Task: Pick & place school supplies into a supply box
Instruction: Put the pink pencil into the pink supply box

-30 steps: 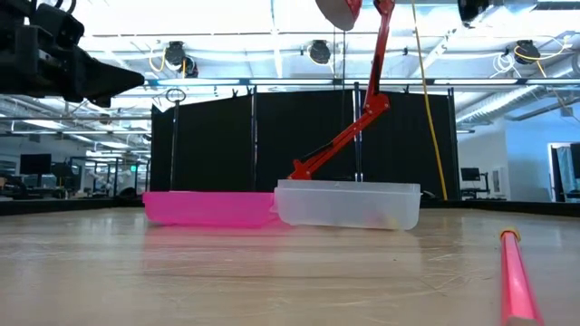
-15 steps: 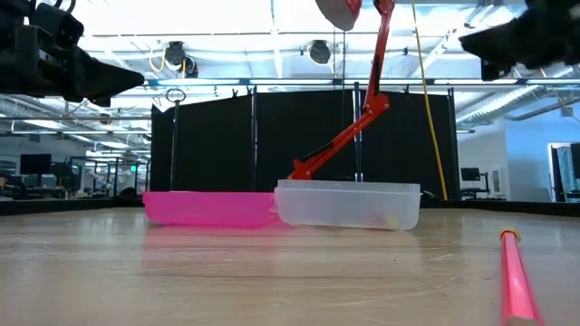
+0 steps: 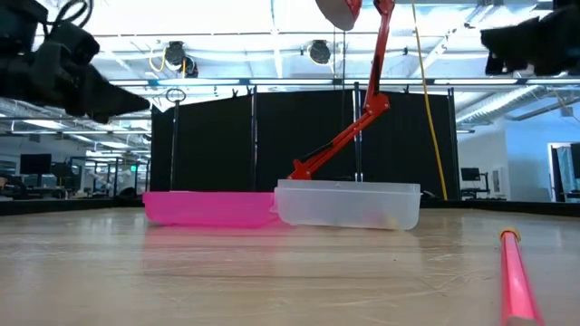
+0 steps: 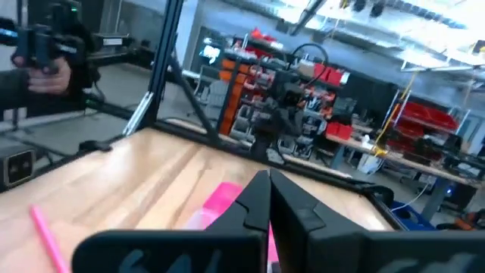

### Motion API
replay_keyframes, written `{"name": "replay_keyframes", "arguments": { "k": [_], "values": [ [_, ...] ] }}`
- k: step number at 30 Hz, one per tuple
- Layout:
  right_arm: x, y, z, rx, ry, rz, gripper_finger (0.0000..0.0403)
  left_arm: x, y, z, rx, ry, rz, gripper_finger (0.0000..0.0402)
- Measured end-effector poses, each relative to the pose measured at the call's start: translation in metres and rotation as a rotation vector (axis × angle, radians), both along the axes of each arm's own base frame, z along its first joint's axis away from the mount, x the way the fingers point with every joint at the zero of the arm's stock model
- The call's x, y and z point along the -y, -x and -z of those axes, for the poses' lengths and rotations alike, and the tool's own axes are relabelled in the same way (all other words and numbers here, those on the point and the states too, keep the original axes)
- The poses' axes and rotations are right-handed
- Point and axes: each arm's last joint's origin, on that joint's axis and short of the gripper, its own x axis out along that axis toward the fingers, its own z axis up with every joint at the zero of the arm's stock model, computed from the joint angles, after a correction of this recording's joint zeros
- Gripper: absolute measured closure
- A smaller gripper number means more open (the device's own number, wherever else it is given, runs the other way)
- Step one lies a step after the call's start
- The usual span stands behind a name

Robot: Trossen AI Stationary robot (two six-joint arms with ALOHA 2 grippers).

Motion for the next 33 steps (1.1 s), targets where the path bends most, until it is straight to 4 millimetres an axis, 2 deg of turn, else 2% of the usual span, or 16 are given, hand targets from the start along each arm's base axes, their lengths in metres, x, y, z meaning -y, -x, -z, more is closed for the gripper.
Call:
{"name": "replay_keyframes", "arguments": {
  "k": [3,7,10,14,16,20,23,27,30,33],
  "values": [
    [0.001,0.002,-0.010,0.119,-0.035,0.007,0.0403,0.005,-0.007,-0.019,-0.053,-0.006,0.030,0.0381],
    [0.000,0.000,-0.006,0.080,-0.007,0.008,0.0403,0.017,-0.030,-0.064,-0.131,-0.013,0.020,0.0394],
    [0.001,0.001,-0.009,0.105,-0.019,0.009,0.0403,0.033,-0.057,-0.100,-0.257,-0.032,0.032,0.0397],
    [0.000,0.000,-0.006,0.083,-0.021,0.006,0.0403,0.060,-0.108,-0.129,-0.509,-0.044,-0.013,0.0396],
    [0.000,0.000,-0.007,0.086,-0.024,0.002,0.0403,0.074,-0.135,-0.135,-0.642,-0.022,-0.042,0.0398],
    [-0.001,0.000,-0.007,0.087,-0.031,-0.028,0.0403,0.099,-0.188,-0.154,-0.736,0.053,-0.156,0.0395],
    [-0.003,0.000,-0.007,0.088,-0.043,-0.103,0.0403,0.119,-0.231,-0.163,-0.697,0.142,-0.198,0.0385],
    [-0.006,0.002,-0.008,0.103,-0.078,-0.222,0.0403,0.145,-0.277,-0.173,-0.612,0.277,-0.175,0.0380],
    [-0.010,0.004,-0.009,0.112,-0.080,-0.375,0.0403,0.167,-0.305,-0.171,-0.598,0.279,-0.117,0.0379],
    [-0.014,0.007,-0.011,0.135,-0.054,-0.561,0.0403,0.184,-0.329,-0.165,-0.618,0.363,-0.004,0.0379]
  ]
}}
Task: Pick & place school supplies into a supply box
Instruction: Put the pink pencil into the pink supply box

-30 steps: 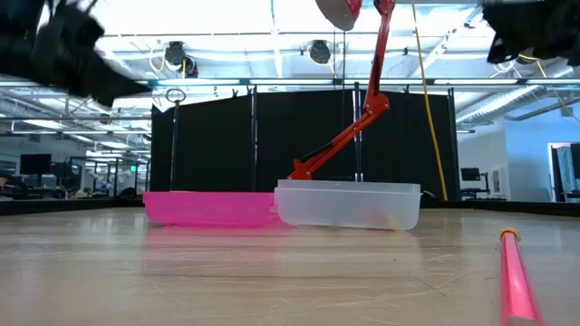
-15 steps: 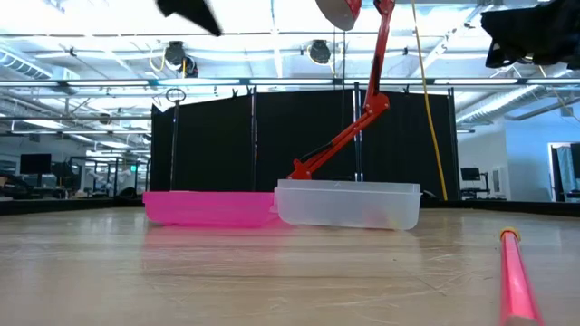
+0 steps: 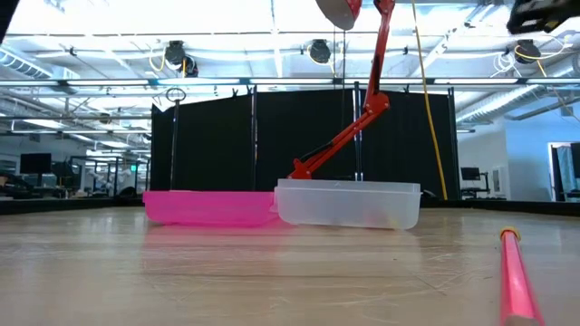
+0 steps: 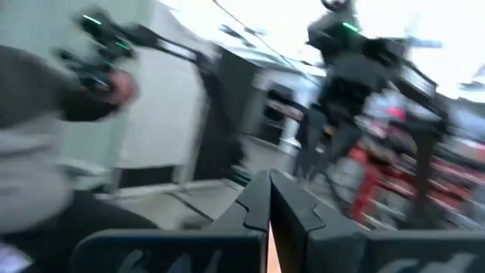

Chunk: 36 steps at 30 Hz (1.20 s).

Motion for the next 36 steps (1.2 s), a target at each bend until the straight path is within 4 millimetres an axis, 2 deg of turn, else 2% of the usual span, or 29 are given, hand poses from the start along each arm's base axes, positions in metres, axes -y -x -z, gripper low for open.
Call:
{"name": "replay_keyframes", "arguments": {
  "k": [3,8,12,15,20,23,26,32,34,36],
  "values": [
    [-0.001,0.002,-0.003,0.021,-0.018,-0.076,0.0403,0.005,-0.023,0.013,0.001,0.115,-0.024,0.0382],
    [-0.002,0.004,-0.005,0.009,-0.069,-0.128,0.0403,-0.006,-0.051,0.055,-0.042,0.285,-0.084,0.0397],
    [-0.002,0.005,-0.007,0.035,-0.067,-0.168,0.0403,-0.014,-0.066,0.087,-0.081,0.252,-0.101,0.0381],
    [0.000,0.005,-0.010,0.056,-0.090,-0.105,0.0403,-0.017,-0.073,0.103,-0.092,0.227,-0.088,0.0372],
    [0.003,0.000,-0.006,0.040,-0.067,0.081,0.0403,-0.018,-0.077,0.111,-0.097,0.238,-0.071,0.0353],
    [0.004,-0.001,-0.004,0.034,-0.026,0.133,0.0403,-0.016,-0.078,0.115,-0.104,0.229,-0.051,0.0334],
    [0.004,-0.001,-0.003,0.037,-0.008,0.147,0.0403,-0.011,-0.076,0.120,-0.135,0.243,-0.001,0.0310],
    [0.004,-0.001,-0.003,0.049,0.006,0.152,0.0403,-0.003,-0.078,0.143,-0.188,0.253,0.023,0.0256],
    [0.004,-0.001,-0.003,0.056,0.015,0.156,0.0403,-0.004,-0.078,0.144,-0.199,0.251,0.029,0.0242],
    [0.004,-0.001,-0.003,0.077,0.047,0.172,0.0403,-0.007,-0.078,0.137,-0.189,0.259,0.078,0.0236]
  ]
}}
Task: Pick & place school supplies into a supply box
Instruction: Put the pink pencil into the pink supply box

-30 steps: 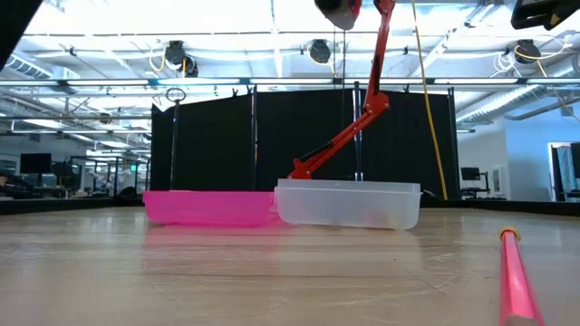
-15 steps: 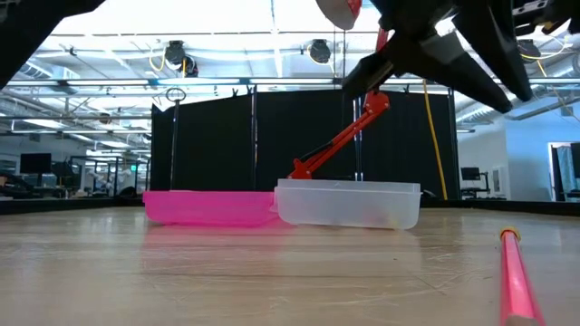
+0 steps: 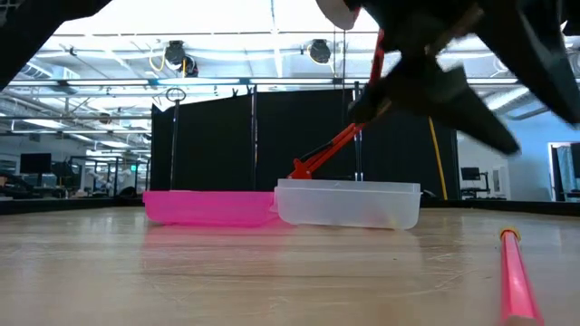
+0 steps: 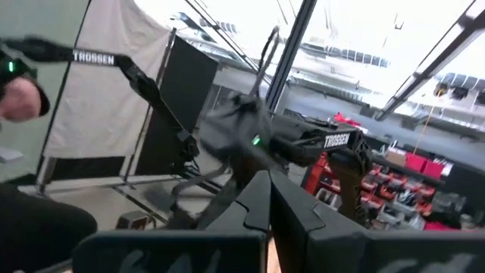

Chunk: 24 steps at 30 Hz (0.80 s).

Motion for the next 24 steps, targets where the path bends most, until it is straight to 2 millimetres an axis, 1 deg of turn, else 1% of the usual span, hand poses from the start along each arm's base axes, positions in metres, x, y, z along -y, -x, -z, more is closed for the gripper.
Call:
{"name": "replay_keyframes", "arguments": {
  "k": [2,3,4,6,8,10,11,14,16,18,22,24],
  "values": [
    [0.000,0.000,0.000,0.003,0.007,0.002,0.0403,0.002,0.004,-0.017,0.055,-0.062,0.069,0.0240],
    [0.000,0.000,0.000,-0.007,-0.009,-0.004,0.0403,0.006,0.006,-0.027,0.108,-0.132,0.084,0.0249],
    [0.000,0.000,0.000,-0.018,-0.028,-0.010,0.0403,0.011,0.011,-0.042,0.154,-0.198,0.091,0.0262],
    [0.000,0.000,0.000,-0.029,-0.049,-0.015,0.0403,0.017,0.028,-0.071,0.192,-0.299,0.092,0.0297],
    [0.000,0.000,0.000,-0.032,-0.052,-0.017,0.0403,0.022,0.049,-0.104,0.220,-0.375,0.074,0.0342],
    [0.000,-0.001,0.001,-0.037,-0.051,-0.018,0.0403,0.023,0.072,-0.132,0.228,-0.471,0.046,0.0383],
    [0.000,-0.001,0.001,-0.045,-0.049,-0.019,0.0403,0.024,0.084,-0.144,0.227,-0.518,0.026,0.0391],
    [-0.001,-0.001,0.002,-0.064,-0.079,-0.029,0.0403,0.031,0.123,-0.174,0.228,-0.630,-0.042,0.0389],
    [-0.001,-0.002,0.002,-0.081,-0.093,-0.035,0.0403,0.035,0.145,-0.188,0.228,-0.690,-0.044,0.0392],
    [-0.001,-0.002,0.003,-0.096,-0.098,-0.040,0.0403,0.032,0.157,-0.198,0.227,-0.726,-0.044,0.0397],
    [-0.002,-0.003,0.005,-0.122,-0.106,-0.045,0.0403,0.012,0.161,-0.211,0.209,-0.783,-0.023,0.0396],
    [-0.002,-0.004,0.005,-0.145,-0.134,-0.055,0.0403,-0.004,0.165,-0.222,0.198,-0.798,-0.012,0.0398]
  ]
}}
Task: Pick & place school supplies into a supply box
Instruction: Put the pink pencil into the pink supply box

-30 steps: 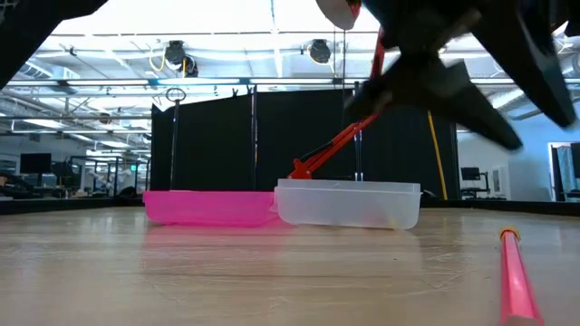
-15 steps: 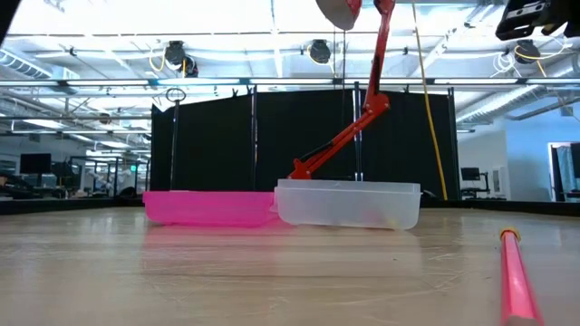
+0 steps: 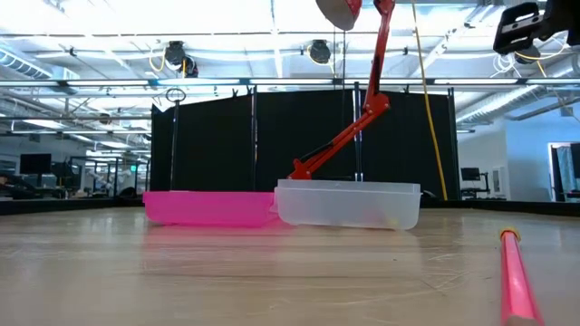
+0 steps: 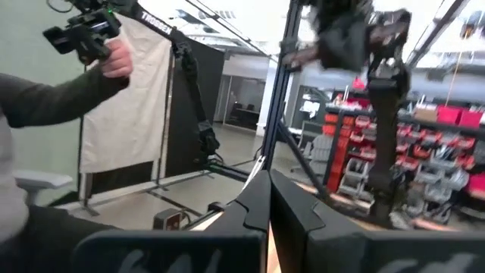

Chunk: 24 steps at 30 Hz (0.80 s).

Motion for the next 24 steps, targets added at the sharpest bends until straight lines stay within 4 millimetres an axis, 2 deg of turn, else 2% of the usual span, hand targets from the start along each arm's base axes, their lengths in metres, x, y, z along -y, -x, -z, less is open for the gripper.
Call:
{"name": "replay_keyframes", "arguments": {
  "k": [6,8,12,15,17,20,24],
  "values": [
    [-0.001,-0.002,0.003,-0.048,-0.029,-0.011,0.0403,-0.061,0.016,-0.043,0.043,-0.002,0.012,0.0397],
    [-0.001,-0.002,0.003,-0.054,-0.023,-0.008,0.0403,-0.075,0.023,-0.054,0.047,0.018,0.123,0.0398],
    [-0.002,-0.004,0.005,-0.068,-0.018,-0.005,0.0403,-0.093,0.039,-0.059,0.084,0.014,0.413,0.0398],
    [-0.002,-0.005,0.008,-0.103,-0.008,0.012,0.0403,-0.115,0.056,-0.052,0.162,-0.006,0.473,0.0397],
    [-0.002,-0.007,0.012,-0.162,-0.025,0.042,0.0403,-0.128,0.071,-0.039,0.208,-0.014,0.484,0.0396],
    [0.000,-0.008,0.018,-0.230,-0.036,0.130,0.0403,-0.138,0.089,-0.008,0.293,0.002,0.505,0.0398],
    [0.003,-0.010,0.023,-0.244,0.043,0.251,0.0403,-0.144,0.117,0.038,0.449,0.033,0.474,0.0398]
  ]
}}
